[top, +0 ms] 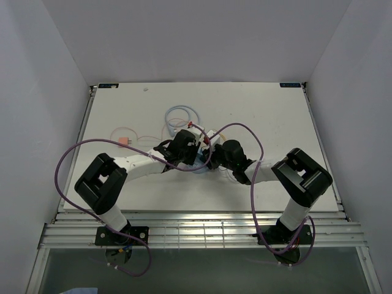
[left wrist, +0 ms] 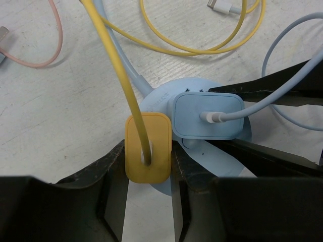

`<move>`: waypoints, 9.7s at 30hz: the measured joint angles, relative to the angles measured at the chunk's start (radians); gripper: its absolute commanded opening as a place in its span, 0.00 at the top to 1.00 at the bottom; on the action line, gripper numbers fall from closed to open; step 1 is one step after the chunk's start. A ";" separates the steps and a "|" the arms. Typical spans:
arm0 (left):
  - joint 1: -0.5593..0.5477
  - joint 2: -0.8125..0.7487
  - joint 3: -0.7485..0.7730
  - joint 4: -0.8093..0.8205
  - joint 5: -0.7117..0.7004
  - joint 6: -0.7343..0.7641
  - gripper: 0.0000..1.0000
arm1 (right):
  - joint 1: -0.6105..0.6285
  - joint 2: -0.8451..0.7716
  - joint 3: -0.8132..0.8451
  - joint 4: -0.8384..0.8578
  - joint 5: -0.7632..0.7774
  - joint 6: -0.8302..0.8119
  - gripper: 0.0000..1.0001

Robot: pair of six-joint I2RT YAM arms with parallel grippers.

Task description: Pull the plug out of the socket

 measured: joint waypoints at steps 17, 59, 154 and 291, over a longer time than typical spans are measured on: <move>-0.009 -0.004 -0.044 0.085 -0.021 -0.004 1.00 | -0.016 0.033 -0.011 0.090 -0.026 0.018 0.74; -0.037 0.016 -0.041 0.124 0.017 -0.014 1.00 | -0.031 -0.052 -0.159 0.196 -0.037 -0.069 0.92; -0.091 0.021 -0.055 0.150 -0.091 -0.116 1.00 | -0.713 -0.452 0.295 -0.560 0.087 0.085 0.92; -0.174 -0.044 -0.150 0.170 -0.309 -0.279 1.00 | -0.066 -0.034 -0.019 -0.086 -0.292 -0.130 0.07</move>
